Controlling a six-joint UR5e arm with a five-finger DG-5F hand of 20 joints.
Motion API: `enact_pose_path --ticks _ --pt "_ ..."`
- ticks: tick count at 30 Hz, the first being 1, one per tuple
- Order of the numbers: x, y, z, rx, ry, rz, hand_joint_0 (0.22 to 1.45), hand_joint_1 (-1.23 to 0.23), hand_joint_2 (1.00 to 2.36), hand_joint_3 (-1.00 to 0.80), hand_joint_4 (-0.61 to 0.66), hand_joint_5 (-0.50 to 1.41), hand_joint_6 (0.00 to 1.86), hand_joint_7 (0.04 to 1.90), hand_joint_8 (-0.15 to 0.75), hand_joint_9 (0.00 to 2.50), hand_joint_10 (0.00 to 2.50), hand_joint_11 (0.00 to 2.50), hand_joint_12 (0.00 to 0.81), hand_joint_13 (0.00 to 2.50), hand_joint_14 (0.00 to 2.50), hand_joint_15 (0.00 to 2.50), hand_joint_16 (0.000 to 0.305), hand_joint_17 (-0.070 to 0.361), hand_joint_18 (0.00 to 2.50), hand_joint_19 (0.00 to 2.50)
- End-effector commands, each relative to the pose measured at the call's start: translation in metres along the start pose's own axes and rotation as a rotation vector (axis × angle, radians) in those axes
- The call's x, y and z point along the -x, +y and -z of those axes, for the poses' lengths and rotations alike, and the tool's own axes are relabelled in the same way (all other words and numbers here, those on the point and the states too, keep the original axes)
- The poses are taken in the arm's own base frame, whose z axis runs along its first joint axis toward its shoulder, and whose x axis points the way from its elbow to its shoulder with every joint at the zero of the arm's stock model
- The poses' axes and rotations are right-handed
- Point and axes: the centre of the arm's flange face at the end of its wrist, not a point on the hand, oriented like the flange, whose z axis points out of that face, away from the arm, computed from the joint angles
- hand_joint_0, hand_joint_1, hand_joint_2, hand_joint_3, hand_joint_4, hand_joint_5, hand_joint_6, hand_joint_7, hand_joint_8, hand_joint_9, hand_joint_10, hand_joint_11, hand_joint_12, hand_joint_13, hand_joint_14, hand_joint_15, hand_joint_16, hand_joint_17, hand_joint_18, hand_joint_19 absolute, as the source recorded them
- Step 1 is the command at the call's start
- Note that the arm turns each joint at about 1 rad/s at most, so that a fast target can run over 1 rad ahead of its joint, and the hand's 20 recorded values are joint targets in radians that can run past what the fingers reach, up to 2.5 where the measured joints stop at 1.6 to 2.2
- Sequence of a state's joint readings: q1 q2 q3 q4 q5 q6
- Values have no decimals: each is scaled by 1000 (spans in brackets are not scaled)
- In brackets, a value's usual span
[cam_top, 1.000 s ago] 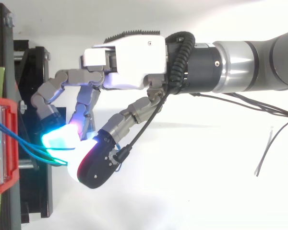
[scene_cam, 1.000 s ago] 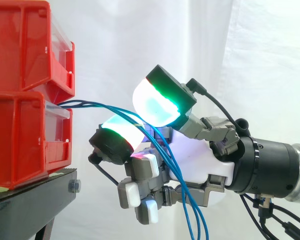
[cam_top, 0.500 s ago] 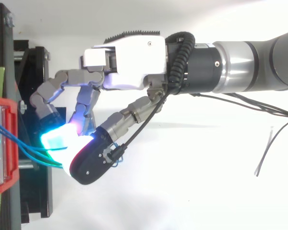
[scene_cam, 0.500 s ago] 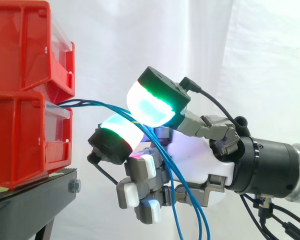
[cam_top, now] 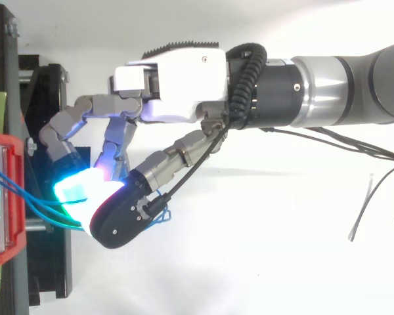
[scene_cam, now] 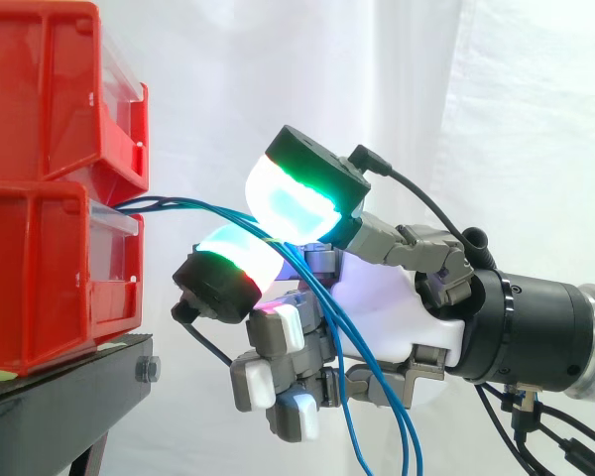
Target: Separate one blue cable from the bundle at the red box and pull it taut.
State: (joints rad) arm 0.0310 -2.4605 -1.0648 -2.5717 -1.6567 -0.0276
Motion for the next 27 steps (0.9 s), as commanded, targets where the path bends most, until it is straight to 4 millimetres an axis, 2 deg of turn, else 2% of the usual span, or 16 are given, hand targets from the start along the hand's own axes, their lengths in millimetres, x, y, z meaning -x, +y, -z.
enact_pose_path --ticks 1,7,14,22,27 --pt "0 0 0 -1 0 0 596 -503 1015 -260 151 -131 753 1416 331 1109 17 617 374 1060 16 500 50 113 1032 737" --pt "0 1 0 1 0 0 569 -514 1008 -404 157 -132 751 1404 331 1100 18 631 372 1056 16 503 49 111 1028 742" --pt "0 1 0 1 0 0 536 -535 1001 -489 170 -131 746 1383 339 1102 18 629 380 1059 17 498 51 114 1044 729" --pt "0 1 0 1 0 0 490 -622 1000 -500 188 -132 740 1380 358 1103 15 641 395 1071 15 490 54 121 1074 700" --pt "0 0 0 -1 0 0 570 -468 1000 -500 169 -129 730 1400 337 1112 18 641 370 1068 16 499 49 109 1038 738"
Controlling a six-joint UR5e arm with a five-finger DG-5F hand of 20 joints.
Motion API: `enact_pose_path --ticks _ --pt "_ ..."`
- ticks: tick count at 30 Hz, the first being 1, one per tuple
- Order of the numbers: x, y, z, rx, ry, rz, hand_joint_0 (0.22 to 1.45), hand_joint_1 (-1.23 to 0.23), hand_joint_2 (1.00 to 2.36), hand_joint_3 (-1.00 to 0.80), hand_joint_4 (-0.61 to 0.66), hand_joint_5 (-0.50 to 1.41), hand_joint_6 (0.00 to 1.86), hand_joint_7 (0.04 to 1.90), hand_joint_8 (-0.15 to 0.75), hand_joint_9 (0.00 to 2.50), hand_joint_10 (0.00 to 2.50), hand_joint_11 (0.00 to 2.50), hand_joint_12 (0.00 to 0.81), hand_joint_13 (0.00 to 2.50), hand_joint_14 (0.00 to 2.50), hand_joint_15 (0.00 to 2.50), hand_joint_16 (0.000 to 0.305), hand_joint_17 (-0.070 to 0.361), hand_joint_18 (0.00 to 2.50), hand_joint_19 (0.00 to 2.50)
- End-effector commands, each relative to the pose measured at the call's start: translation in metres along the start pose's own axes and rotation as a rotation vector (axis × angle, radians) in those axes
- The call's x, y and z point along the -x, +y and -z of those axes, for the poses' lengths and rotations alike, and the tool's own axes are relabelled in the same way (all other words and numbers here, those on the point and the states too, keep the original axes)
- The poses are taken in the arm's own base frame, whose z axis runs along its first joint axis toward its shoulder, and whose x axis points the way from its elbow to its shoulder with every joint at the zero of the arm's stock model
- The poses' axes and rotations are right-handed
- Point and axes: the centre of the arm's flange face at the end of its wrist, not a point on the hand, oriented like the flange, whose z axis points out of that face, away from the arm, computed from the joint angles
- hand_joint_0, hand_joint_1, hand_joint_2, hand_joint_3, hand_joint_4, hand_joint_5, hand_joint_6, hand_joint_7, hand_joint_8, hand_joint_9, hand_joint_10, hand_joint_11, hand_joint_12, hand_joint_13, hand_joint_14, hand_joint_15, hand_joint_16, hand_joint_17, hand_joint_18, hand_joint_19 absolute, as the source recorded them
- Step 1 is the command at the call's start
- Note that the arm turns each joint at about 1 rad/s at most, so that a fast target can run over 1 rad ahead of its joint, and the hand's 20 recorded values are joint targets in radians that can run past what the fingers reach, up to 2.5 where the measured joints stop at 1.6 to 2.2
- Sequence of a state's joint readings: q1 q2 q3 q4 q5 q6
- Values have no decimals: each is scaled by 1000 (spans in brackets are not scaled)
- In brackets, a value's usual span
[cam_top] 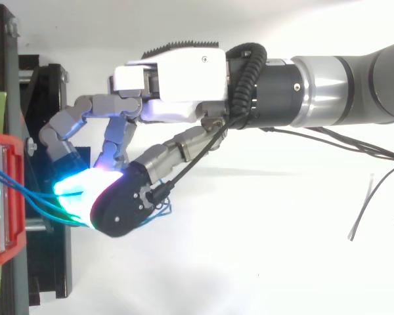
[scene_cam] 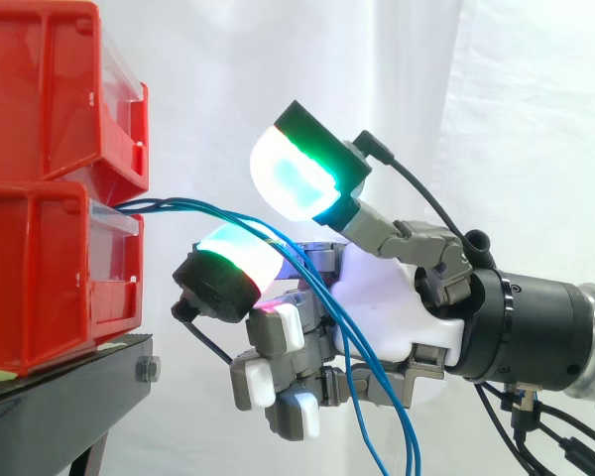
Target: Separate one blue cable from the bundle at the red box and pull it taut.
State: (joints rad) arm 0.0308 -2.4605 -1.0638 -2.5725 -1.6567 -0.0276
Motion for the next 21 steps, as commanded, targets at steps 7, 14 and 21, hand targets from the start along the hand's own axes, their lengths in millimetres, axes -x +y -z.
enact_pose_path --ticks 7,14,21 --pt "3 0 1 -2 -3 2 612 -498 1012 -349 168 -133 730 1401 334 1094 16 640 370 1067 18 506 48 108 1035 746" --pt "14 -3 7 -40 -17 24 583 -654 1016 -183 203 -169 784 1363 361 1064 15 671 397 1068 15 494 53 120 1073 711" --pt "17 -3 8 -39 -23 31 606 -715 1015 -265 221 -192 807 1367 346 1009 17 705 379 1027 18 501 49 111 1029 732"
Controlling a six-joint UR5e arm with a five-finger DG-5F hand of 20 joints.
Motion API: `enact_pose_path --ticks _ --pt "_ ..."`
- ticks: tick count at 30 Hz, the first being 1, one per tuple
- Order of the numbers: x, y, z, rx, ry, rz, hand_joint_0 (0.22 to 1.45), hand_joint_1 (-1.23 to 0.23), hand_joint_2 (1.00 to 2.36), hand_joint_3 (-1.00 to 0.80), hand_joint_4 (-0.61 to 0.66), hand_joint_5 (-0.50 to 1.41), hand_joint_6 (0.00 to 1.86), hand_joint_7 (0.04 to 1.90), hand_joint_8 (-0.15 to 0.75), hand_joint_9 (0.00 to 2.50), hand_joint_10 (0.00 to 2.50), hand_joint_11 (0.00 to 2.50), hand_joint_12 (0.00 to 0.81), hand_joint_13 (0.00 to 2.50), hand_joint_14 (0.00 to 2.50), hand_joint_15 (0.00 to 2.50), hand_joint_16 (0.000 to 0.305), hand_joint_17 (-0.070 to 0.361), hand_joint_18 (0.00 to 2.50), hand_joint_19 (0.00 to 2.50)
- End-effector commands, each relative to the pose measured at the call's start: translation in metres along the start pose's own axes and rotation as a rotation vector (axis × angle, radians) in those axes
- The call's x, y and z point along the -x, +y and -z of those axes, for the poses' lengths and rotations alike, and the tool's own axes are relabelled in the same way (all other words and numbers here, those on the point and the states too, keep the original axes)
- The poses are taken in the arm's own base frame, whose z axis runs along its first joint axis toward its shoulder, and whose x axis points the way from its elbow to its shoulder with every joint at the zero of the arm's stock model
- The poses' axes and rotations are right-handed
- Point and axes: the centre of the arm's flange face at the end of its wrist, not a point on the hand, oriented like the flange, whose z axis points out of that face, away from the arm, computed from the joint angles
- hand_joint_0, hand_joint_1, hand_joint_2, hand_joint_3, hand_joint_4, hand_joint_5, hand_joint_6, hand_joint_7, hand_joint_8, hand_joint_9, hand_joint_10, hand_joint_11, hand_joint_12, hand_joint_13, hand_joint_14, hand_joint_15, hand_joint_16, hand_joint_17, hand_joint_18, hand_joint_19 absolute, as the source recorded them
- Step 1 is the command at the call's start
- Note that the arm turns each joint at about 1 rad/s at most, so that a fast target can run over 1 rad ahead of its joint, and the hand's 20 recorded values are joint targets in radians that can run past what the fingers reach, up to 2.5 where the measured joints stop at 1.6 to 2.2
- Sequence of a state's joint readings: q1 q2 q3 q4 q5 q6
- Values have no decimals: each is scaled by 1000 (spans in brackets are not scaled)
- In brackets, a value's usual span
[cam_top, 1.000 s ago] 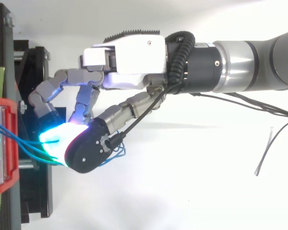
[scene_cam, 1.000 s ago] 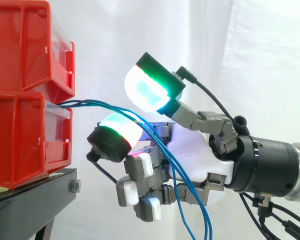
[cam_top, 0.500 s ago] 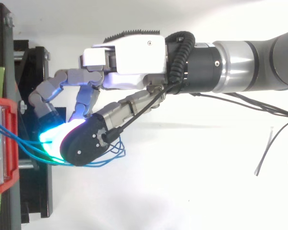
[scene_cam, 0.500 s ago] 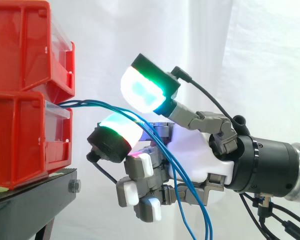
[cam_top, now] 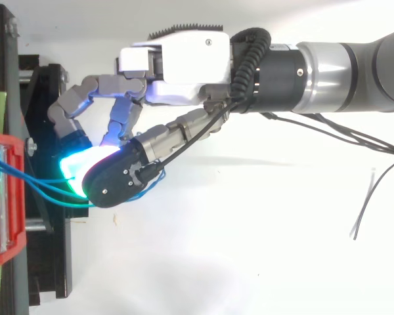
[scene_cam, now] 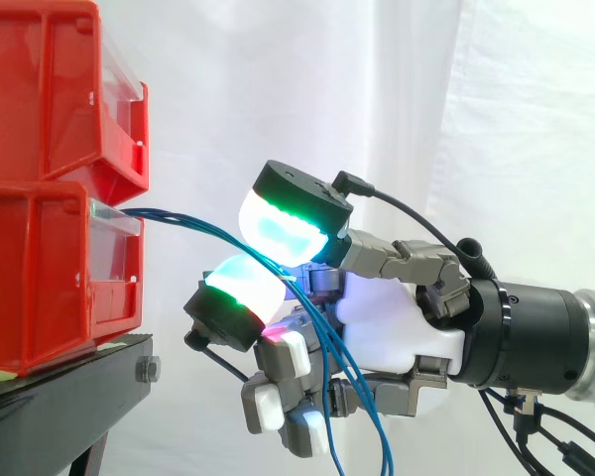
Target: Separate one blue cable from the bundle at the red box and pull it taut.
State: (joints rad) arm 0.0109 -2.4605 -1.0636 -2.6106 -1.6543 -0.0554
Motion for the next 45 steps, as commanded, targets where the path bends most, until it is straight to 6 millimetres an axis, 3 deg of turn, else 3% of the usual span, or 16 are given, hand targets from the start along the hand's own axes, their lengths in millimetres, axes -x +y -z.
enact_pose_path --ticks 1,8,13,26,31,45 --pt "1 0 0 0 -2 3 605 -714 1013 -317 222 -193 811 1345 346 1014 17 708 378 1030 18 502 49 111 1031 725" --pt "4 3 0 -1 -2 37 564 -646 1000 -497 227 -190 819 1333 354 1042 18 716 379 1045 16 502 50 112 1044 723" --pt "7 10 0 -11 -4 54 535 -552 1000 -500 232 -185 818 1317 363 1057 16 700 391 1061 16 502 51 115 1066 719" --pt "9 66 19 -83 1 118 548 -490 1000 -500 229 -177 808 1322 359 1059 16 699 385 1067 17 504 51 114 1068 725" --pt "9 74 23 -101 4 119 544 -562 1000 -500 233 -176 804 1349 363 1058 16 709 387 1066 16 506 51 116 1070 725" --pt "5 72 22 -105 -6 113 470 -769 1000 -500 254 -188 815 1312 375 1038 15 717 411 1074 15 499 56 127 1110 673"
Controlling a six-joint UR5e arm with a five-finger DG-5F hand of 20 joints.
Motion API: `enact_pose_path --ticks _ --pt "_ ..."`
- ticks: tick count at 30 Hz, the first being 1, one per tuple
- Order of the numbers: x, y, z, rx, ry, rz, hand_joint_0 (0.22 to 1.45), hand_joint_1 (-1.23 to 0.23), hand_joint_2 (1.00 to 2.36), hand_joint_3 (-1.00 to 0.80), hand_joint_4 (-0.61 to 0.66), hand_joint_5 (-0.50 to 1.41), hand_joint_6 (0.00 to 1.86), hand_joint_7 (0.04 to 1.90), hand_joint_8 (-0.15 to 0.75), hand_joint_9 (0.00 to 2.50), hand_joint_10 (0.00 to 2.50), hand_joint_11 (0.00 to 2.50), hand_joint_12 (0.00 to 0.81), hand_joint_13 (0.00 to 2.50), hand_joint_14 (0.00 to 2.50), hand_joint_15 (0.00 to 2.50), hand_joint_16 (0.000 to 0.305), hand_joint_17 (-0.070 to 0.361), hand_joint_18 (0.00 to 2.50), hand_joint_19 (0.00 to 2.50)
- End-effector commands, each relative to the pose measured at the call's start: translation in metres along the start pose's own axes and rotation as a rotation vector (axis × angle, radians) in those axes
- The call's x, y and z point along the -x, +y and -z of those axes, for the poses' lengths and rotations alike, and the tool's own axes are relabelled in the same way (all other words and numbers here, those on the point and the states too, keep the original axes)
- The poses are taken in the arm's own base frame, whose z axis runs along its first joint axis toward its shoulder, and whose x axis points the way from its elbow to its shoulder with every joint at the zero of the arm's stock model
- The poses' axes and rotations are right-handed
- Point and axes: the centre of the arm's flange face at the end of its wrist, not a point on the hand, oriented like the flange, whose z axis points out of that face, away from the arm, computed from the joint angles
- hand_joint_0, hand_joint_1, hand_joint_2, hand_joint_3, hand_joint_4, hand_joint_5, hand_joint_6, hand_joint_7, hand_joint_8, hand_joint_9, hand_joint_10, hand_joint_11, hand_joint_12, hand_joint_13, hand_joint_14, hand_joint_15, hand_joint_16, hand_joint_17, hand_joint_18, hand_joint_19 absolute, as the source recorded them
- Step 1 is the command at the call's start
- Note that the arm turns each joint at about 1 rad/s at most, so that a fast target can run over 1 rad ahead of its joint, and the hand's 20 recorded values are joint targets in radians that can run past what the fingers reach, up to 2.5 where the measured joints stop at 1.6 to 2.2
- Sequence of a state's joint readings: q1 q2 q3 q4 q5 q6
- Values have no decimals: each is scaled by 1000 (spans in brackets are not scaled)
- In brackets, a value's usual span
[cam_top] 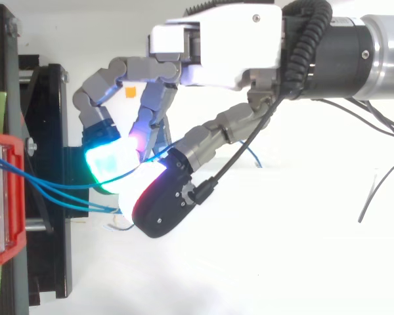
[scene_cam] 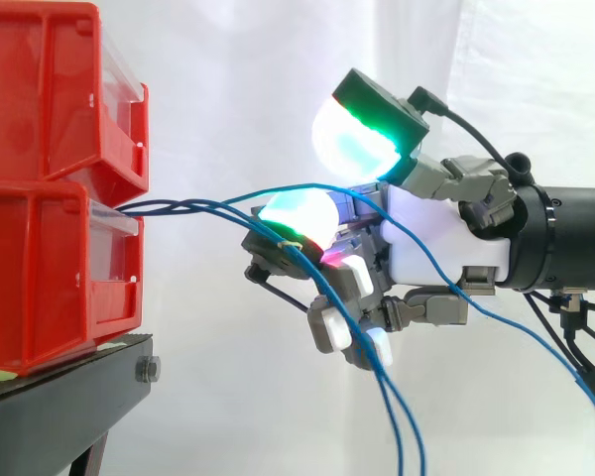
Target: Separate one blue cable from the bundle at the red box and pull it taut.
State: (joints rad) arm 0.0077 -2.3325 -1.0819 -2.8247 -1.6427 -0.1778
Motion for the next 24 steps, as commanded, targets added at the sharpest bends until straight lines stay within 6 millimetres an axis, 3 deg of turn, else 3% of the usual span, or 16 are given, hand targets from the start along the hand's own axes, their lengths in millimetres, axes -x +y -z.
enact_pose_path --ticks 1,11,21,24 --pt "0 -1 0 0 -4 -1 473 -774 1000 -500 255 -188 815 1311 373 1034 19 715 408 1073 15 496 56 126 1107 676" --pt "-2 -15 5 -3 -18 -31 587 -652 1000 -500 222 -179 806 1324 350 1071 19 707 373 1077 17 512 49 110 1071 721" --pt "-8 -21 6 -3 -12 -31 612 -671 1012 -344 189 -177 816 1344 351 1071 18 712 374 1086 16 511 48 108 1067 722" --pt "-11 -22 6 5 -11 -31 600 -679 1019 -235 128 -168 827 1376 346 1086 18 713 371 1088 16 513 48 108 1066 723"
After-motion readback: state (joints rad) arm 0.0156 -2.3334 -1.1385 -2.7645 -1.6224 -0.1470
